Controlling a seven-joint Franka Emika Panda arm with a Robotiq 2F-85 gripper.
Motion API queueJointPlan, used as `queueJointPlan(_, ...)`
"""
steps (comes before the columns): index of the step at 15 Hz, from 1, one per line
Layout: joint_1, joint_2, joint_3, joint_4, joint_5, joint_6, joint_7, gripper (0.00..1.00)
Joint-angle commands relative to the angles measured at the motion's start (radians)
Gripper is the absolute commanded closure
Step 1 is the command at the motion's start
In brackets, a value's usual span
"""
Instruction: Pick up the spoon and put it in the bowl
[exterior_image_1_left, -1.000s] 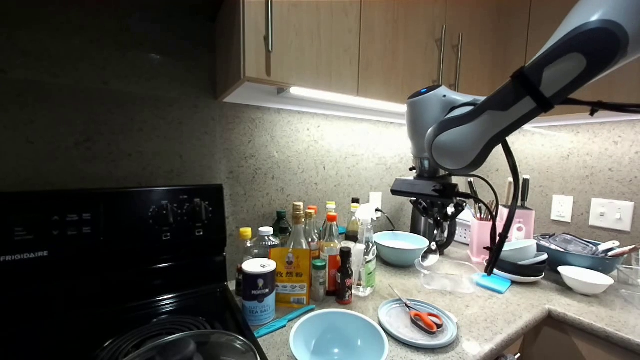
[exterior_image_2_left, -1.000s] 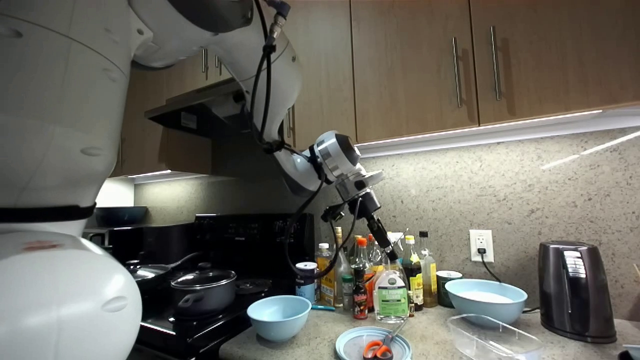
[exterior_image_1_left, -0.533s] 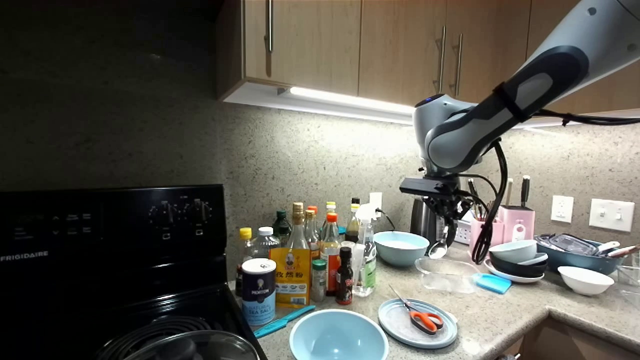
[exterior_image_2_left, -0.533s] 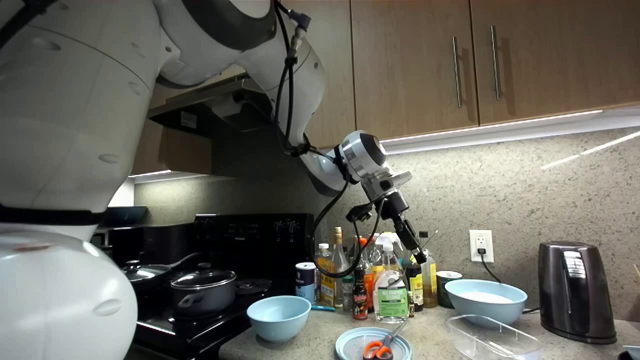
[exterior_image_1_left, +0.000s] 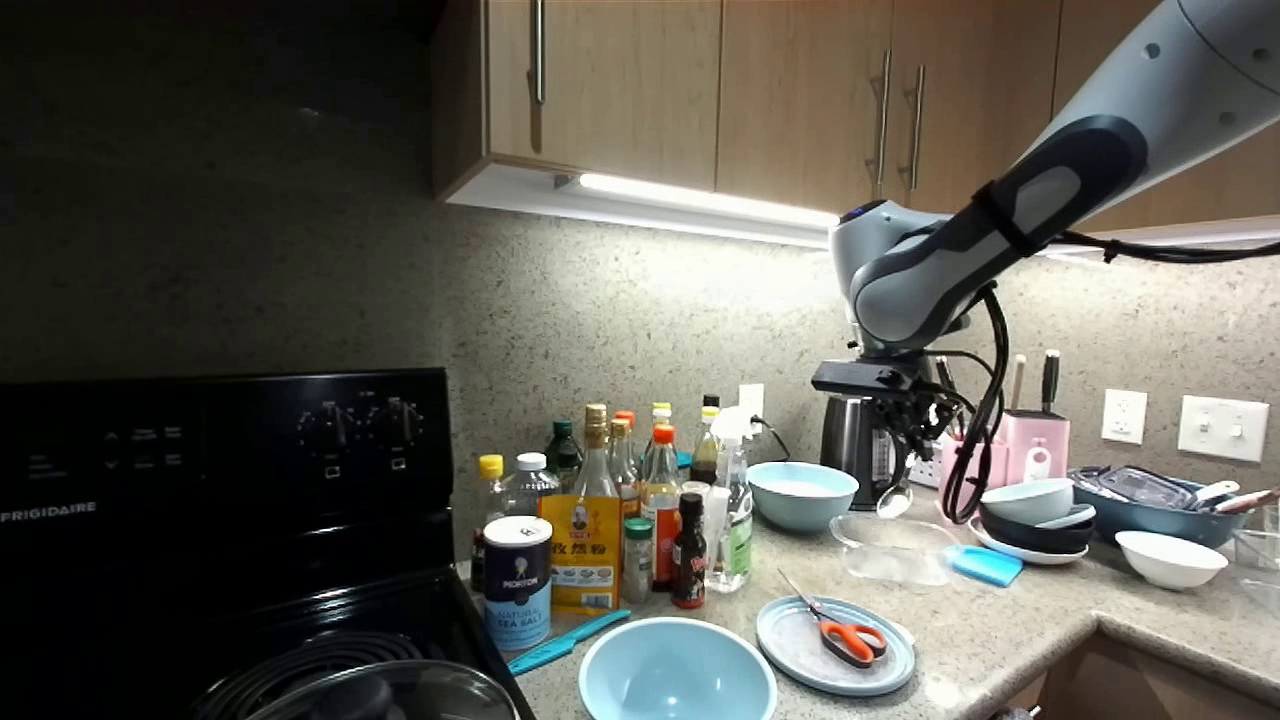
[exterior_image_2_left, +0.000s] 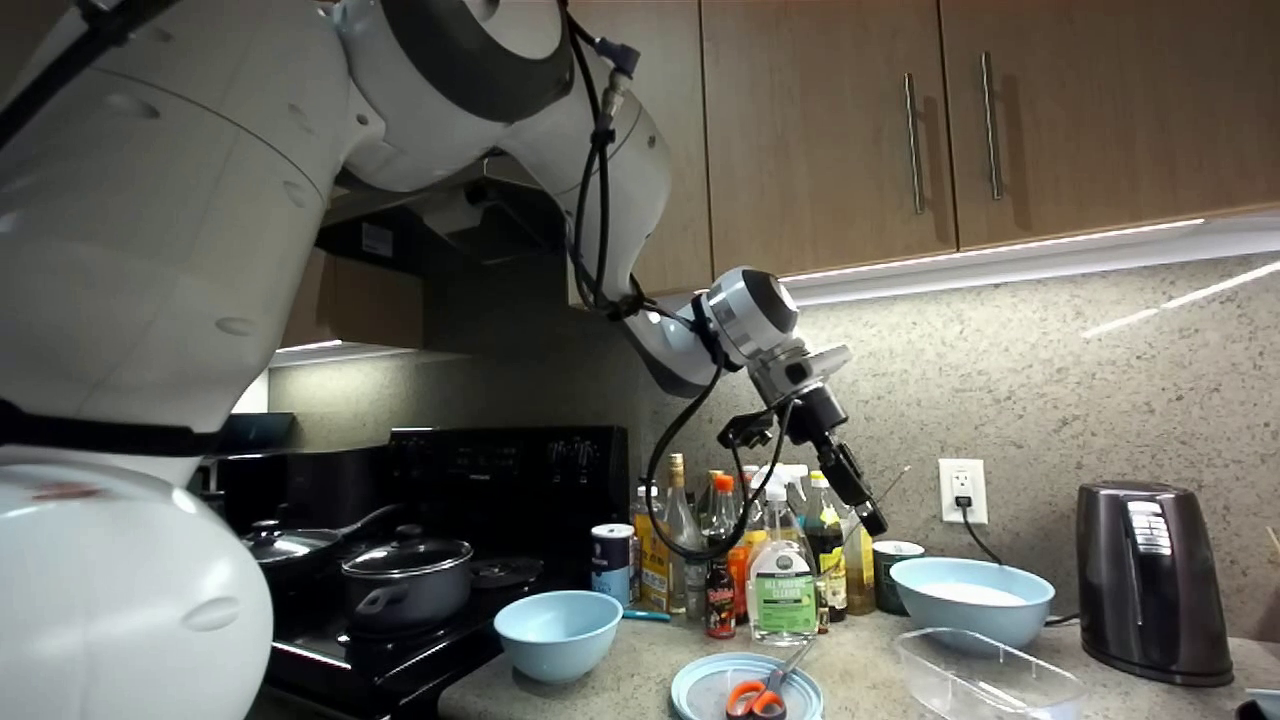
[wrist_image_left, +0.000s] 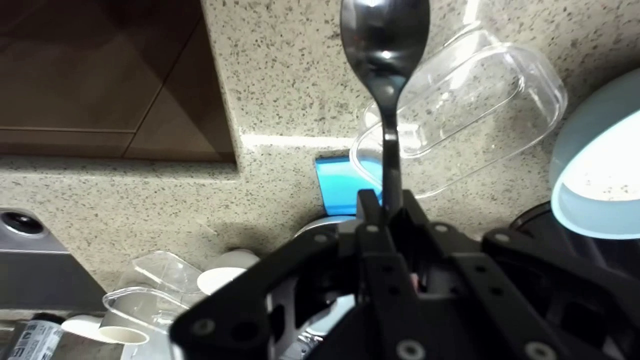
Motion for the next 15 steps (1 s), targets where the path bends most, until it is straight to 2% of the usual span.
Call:
queueJointPlan(1,-0.018,0.072,-0.033,0.092,0.027,-0.05,0.027,0.95)
queueJointPlan(6,-0.034,0.195,-0.069,0.221,0.043,-0.052,0.046,0.95)
queueJointPlan(7,-0.033,0.192,-0.07,0.209,0.05,-0.045,0.036,0.96)
queueJointPlan(8,-0.02,0.17,-0.08,0.178,0.019,-0.025,0.039,0.88)
queueJointPlan(12,-0.019,0.2,-0.083,0.201,0.032,-0.025,0.038,0.88)
queueJointPlan(13,-0.019,0.2,-0.083,0.202,0.032,-0.025,0.038,0.97)
queueJointPlan(15,-0.034,0.257,-0.083,0.275,0.042,-0.032,0.01,0.96)
